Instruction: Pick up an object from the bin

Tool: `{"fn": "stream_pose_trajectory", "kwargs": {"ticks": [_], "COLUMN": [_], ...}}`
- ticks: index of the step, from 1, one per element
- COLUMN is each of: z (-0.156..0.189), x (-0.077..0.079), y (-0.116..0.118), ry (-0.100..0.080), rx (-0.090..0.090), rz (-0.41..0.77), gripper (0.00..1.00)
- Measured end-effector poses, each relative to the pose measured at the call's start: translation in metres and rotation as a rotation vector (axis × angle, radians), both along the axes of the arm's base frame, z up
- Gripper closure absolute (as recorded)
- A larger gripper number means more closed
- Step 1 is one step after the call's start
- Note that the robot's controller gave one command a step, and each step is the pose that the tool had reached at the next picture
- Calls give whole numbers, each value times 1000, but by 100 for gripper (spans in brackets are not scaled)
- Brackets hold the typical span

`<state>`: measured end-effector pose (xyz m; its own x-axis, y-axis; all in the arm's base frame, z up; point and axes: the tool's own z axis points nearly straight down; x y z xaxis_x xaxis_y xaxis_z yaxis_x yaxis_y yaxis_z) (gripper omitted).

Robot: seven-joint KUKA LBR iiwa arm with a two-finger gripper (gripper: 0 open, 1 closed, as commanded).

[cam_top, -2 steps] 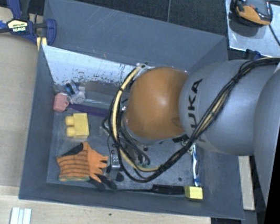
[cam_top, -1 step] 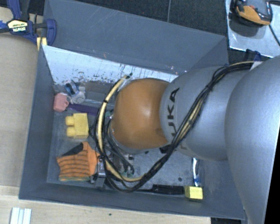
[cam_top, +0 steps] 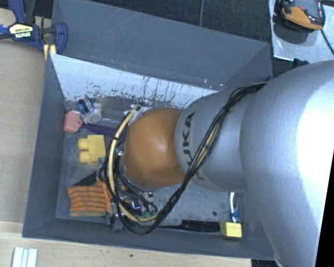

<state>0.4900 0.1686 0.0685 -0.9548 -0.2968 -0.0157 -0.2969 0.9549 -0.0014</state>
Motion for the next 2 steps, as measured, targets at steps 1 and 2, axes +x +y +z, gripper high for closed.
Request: {"fn": "stream_pose_trajectory", "kwargs": {"ticks": [1,2], "z": [5,5], "x": [3,3], "y": [3,2], "ry": [-4,-4], "rx": [11,11], "rz": [-327,-327], "gripper": [100,100]}}
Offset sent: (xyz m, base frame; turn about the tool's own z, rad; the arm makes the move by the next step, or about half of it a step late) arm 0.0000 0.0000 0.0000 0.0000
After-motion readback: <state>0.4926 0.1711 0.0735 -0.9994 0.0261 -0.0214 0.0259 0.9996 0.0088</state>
